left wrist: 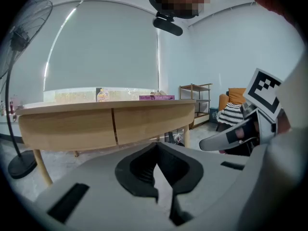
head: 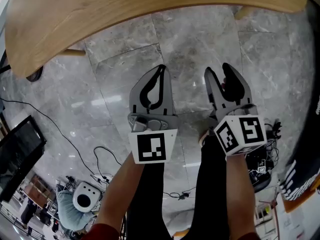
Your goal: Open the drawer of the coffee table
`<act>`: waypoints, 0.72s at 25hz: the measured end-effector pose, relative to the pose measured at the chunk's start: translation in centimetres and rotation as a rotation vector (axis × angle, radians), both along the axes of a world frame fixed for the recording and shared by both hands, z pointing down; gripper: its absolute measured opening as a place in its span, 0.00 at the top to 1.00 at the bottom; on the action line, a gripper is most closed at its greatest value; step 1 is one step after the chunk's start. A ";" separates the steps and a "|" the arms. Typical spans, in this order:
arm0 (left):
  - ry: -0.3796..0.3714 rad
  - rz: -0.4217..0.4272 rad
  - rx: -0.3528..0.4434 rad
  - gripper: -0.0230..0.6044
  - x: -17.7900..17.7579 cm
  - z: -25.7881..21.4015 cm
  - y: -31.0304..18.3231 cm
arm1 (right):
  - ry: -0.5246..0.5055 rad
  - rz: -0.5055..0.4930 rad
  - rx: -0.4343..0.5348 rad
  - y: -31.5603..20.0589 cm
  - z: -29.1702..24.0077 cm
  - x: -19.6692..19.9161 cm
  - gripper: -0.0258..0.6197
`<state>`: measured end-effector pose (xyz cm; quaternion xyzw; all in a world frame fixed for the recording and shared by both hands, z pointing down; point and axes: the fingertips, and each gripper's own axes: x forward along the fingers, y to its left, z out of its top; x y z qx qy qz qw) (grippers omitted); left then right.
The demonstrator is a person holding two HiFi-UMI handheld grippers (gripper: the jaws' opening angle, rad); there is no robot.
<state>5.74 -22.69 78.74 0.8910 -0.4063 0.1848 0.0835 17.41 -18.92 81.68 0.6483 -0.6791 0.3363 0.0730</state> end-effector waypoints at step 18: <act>0.019 -0.037 0.013 0.95 -0.1 3.8 -4.7 | -0.877 0.388 0.384 -9.6 4.3 3.0 0.63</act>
